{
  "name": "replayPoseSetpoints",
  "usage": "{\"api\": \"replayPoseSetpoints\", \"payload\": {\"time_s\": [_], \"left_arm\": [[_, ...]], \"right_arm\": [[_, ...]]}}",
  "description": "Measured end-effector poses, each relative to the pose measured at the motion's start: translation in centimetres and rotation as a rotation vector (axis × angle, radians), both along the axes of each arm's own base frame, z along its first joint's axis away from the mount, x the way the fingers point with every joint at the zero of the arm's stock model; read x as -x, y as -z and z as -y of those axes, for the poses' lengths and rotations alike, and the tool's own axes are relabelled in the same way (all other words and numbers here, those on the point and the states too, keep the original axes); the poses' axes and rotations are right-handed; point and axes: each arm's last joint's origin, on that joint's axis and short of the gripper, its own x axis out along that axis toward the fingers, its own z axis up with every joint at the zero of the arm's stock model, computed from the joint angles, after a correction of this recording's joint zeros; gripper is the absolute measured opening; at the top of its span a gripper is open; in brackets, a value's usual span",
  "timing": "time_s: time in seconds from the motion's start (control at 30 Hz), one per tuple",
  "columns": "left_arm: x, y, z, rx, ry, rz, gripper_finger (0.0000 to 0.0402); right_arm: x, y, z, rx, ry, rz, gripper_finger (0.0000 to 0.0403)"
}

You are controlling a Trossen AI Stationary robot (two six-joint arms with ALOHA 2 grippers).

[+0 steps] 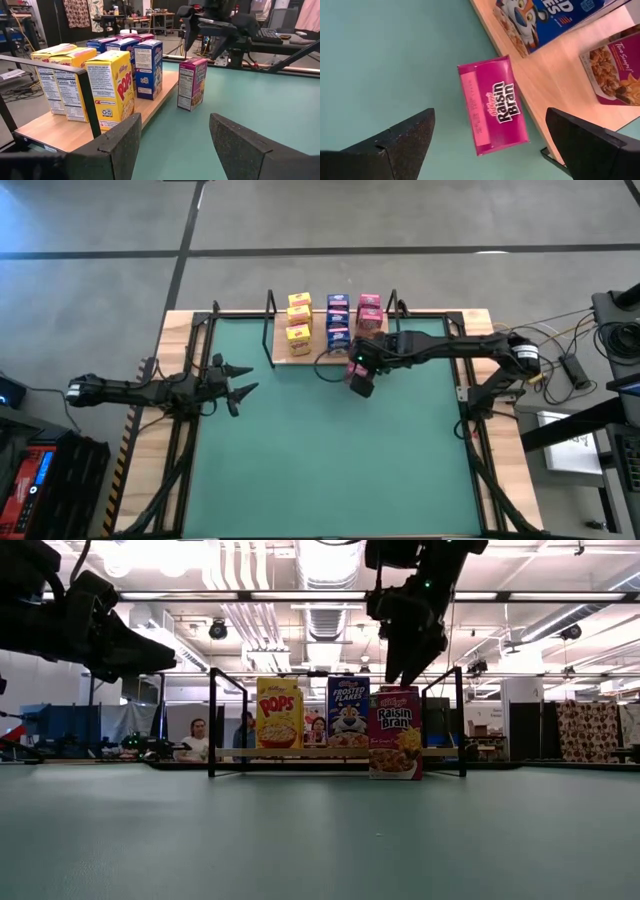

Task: Stack cereal on shelf
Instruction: Put the pink cereal box on the shelf aligned with the other pink cereal boxes

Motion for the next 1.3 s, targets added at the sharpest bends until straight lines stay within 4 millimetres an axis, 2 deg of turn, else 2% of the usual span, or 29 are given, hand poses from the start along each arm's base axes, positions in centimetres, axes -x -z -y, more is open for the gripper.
{"api": "replayPoseSetpoints", "payload": {"time_s": [0.23, 0.53, 0.8, 1.0, 1.1, 1.3], "left_arm": [[0.0, 0.1, 0.0, 0.000, 0.000, -0.005, 0.0218], [0.0, 0.1, 0.0, 0.000, 0.000, -0.006, 0.0218], [0.0, 0.1, 0.0, 0.000, 0.000, -0.005, 0.0218], [-0.1, 0.1, 0.0, 0.000, 0.000, -0.008, 0.0218], [-0.1, 0.1, 0.0, 0.000, 0.000, -0.008, 0.0218], [-0.1, 0.1, 0.0, -0.001, 0.000, -0.013, 0.0218]], "right_arm": [[-0.3, 0.5, 1.2, 0.018, -0.011, -0.016, 0.0371], [-1.0, 2.9, 3.2, -0.055, -0.086, -0.080, 0.0371], [-2.5, 5.2, 3.5, -0.061, -0.179, -0.105, 0.0371], [-3.4, 5.1, 3.7, -0.063, -0.188, -0.079, 0.0370], [-3.5, 4.8, 3.7, -0.065, -0.190, -0.073, 0.0356], [-3.2, 5.0, 3.6, -0.075, -0.189, -0.099, 0.0291]]}}
